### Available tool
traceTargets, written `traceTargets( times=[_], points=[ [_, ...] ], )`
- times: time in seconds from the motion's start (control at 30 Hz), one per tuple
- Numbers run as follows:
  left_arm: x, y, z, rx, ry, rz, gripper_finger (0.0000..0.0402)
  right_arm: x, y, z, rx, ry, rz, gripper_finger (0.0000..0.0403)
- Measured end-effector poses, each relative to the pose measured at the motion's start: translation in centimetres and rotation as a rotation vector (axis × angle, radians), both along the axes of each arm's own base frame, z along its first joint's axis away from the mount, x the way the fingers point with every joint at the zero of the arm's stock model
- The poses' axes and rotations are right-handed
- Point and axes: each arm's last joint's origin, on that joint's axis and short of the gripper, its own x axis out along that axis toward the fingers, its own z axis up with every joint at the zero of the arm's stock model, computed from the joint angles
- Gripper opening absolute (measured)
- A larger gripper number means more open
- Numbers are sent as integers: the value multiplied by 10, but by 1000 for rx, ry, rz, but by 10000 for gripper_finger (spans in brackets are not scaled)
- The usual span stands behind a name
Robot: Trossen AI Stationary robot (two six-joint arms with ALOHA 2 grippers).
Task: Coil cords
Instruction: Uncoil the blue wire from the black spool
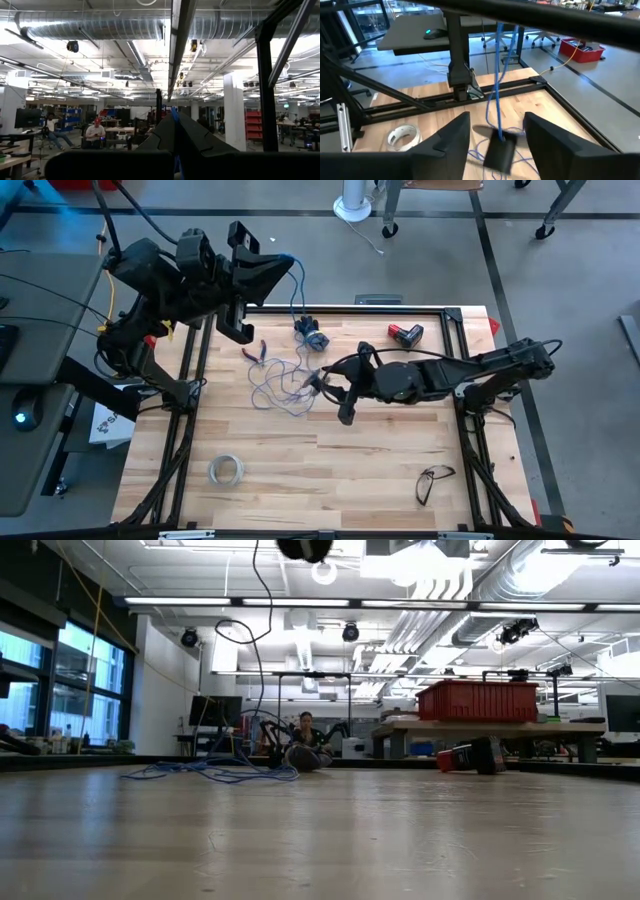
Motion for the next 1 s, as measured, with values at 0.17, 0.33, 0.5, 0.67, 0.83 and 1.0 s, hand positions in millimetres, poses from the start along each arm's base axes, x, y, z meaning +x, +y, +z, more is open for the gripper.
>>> traceTargets(
  times=[0.17,0.33,0.5,0.67,0.83,1.0],
  points=[
    [0,0,0,0,0,0,0,8,-2,-8,-9,27,-10,188],
    [0,0,0,4,0,4,0,10,-4,-13,-24,51,-28,160],
    [0,0,0,10,1,7,0,5,0,-9,-22,47,-6,87],
    [0,0,0,23,2,15,0,2,2,-5,-39,36,11,11],
    [0,0,0,23,1,15,0,3,3,-3,-3,0,9,31],
    [0,0,0,23,0,15,0,4,3,-1,27,-26,12,91]
  ],
)
